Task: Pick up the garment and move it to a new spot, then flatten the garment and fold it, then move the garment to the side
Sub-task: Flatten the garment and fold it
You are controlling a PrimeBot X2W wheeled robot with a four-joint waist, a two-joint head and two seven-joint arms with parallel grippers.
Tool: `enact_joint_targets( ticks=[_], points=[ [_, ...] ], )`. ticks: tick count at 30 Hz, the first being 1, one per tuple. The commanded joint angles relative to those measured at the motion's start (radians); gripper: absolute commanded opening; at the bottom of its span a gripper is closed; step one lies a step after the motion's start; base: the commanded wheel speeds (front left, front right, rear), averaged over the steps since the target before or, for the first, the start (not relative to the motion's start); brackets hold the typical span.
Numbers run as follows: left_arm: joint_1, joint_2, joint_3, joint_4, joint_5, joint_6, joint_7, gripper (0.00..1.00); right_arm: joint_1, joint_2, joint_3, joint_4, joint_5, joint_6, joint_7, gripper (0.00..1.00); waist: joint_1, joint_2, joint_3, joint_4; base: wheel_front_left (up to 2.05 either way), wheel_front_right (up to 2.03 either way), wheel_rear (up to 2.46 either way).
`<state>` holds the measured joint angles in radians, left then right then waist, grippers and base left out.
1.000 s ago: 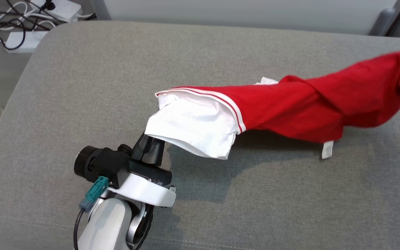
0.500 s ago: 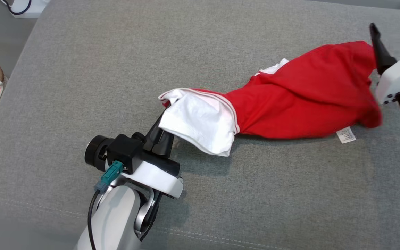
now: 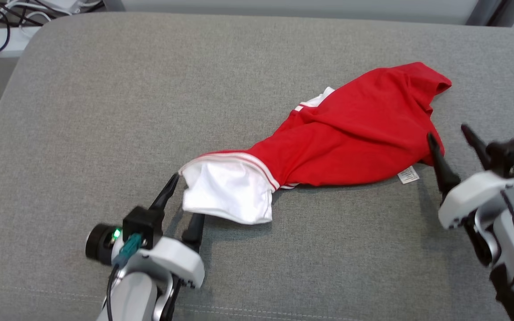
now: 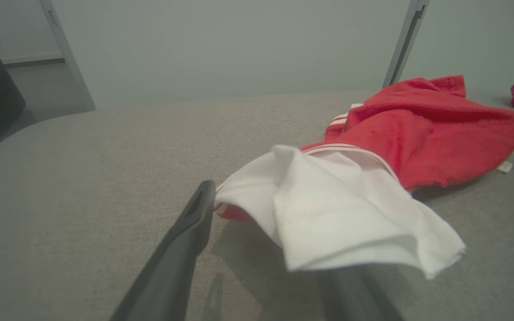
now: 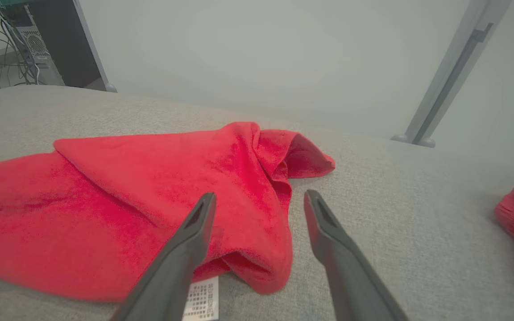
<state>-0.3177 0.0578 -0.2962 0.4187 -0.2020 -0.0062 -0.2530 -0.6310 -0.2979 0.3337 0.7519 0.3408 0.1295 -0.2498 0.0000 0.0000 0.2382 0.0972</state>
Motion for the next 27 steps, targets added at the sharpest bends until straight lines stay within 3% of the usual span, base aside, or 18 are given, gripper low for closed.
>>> enact_joint_targets(
  ticks=[1, 8, 15, 27],
  points=[
    [0.026, 0.027, 0.044, 0.003, 0.012, 0.010, -0.009, 1.00, 0.068, 0.007, -0.007, -0.040, -0.010, 0.001, -0.012, 1.00, 0.0000, 0.0000, -0.022, -0.007, 0.00, 0.00, 0.00],
    [0.125, 0.037, 0.114, -0.042, 0.008, 0.043, -0.009, 1.00, 0.248, 0.056, -0.050, -0.080, -0.012, 0.001, -0.012, 1.00, 0.0000, 0.0000, -0.062, -0.005, 0.00, 0.00, 0.00],
    [0.212, 0.016, 0.124, -0.110, -0.019, 0.013, -0.009, 1.00, 0.364, 0.102, -0.082, -0.108, -0.020, 0.001, -0.012, 1.00, 0.0000, 0.0000, -0.105, -0.014, 0.00, 0.00, 0.00],
    [0.176, -0.005, 0.057, 0.070, -0.105, 0.011, 0.037, 1.00, 0.425, 0.123, -0.095, -0.139, -0.041, 0.001, -0.012, 1.00, 0.0000, 0.0000, -0.159, -0.074, 0.00, 0.00, 0.00]
  ],
)
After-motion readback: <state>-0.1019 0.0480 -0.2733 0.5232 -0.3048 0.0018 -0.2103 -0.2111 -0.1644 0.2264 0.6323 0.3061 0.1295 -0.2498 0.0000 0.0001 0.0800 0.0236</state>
